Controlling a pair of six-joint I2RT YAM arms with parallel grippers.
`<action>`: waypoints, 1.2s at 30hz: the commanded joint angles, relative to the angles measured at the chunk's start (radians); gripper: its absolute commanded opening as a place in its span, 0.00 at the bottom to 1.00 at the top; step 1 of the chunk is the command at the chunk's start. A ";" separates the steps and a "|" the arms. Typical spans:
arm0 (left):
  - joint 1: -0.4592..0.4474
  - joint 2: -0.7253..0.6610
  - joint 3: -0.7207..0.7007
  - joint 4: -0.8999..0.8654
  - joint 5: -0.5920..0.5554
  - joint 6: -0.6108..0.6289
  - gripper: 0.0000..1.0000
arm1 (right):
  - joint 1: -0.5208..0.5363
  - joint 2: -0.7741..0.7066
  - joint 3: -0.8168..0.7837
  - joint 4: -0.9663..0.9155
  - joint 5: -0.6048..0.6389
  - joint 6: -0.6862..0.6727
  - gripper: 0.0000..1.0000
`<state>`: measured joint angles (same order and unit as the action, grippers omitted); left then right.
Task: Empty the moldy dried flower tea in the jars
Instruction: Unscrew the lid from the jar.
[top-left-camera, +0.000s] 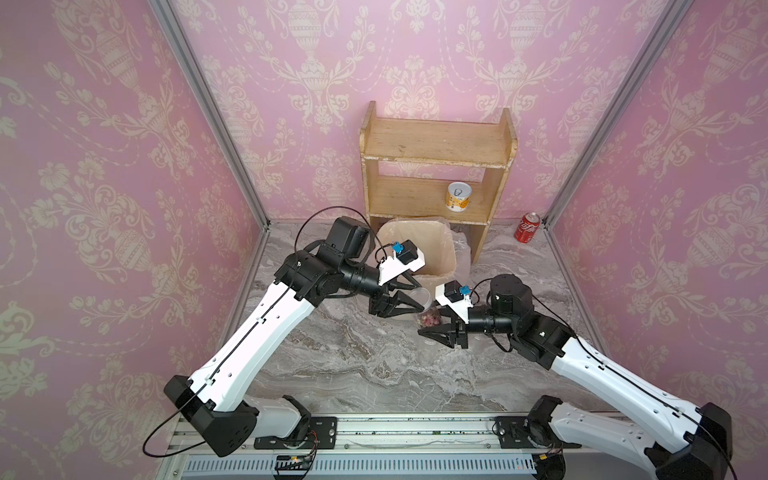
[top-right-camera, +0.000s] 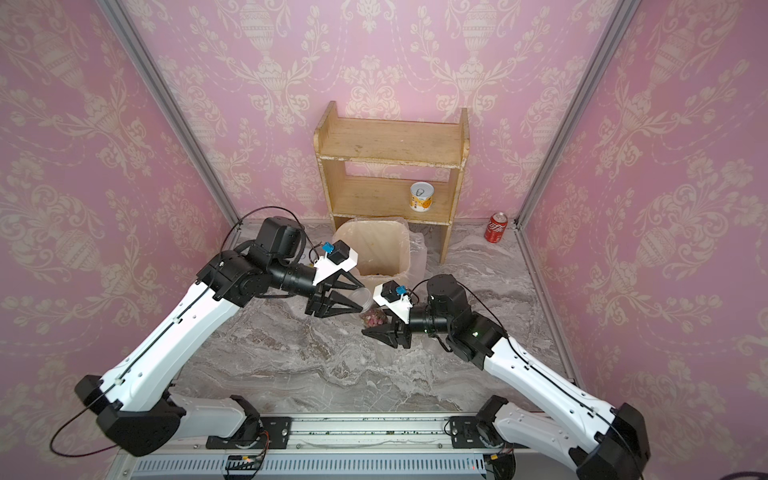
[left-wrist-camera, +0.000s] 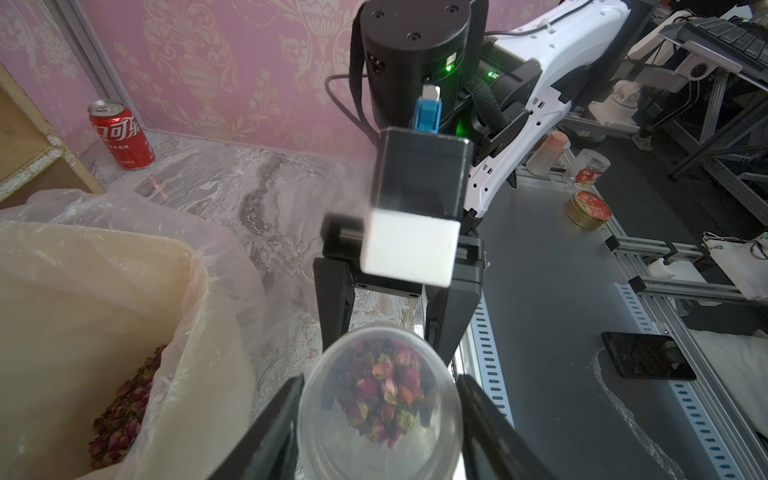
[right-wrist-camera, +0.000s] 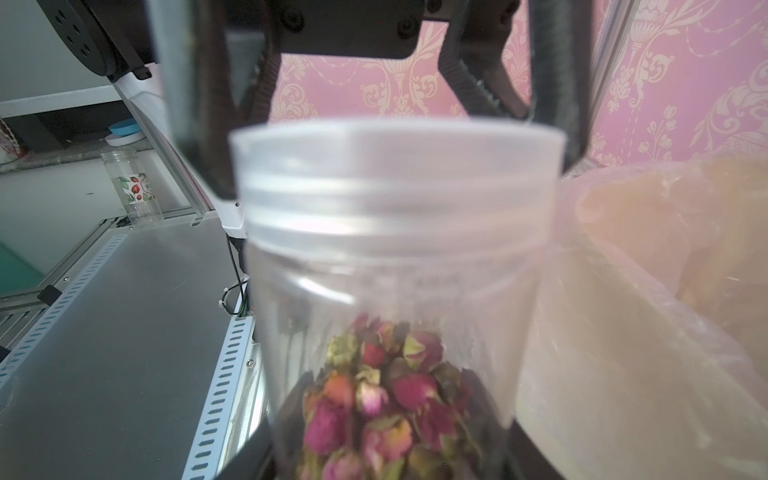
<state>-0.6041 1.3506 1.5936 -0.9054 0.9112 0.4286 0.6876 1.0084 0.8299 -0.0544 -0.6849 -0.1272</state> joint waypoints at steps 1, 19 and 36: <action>0.006 0.004 -0.021 0.022 0.039 -0.021 0.48 | -0.005 0.006 0.032 -0.005 -0.010 0.018 0.23; -0.063 0.168 0.217 0.001 -0.329 -0.886 0.07 | -0.003 -0.018 0.013 0.014 0.237 -0.054 0.22; -0.068 0.137 0.152 0.204 -0.305 -1.018 0.35 | 0.014 -0.016 -0.010 0.031 0.296 -0.080 0.22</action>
<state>-0.6640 1.5028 1.7485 -0.8482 0.5224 -0.5568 0.6643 1.0031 0.8356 -0.0574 -0.3130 -0.1432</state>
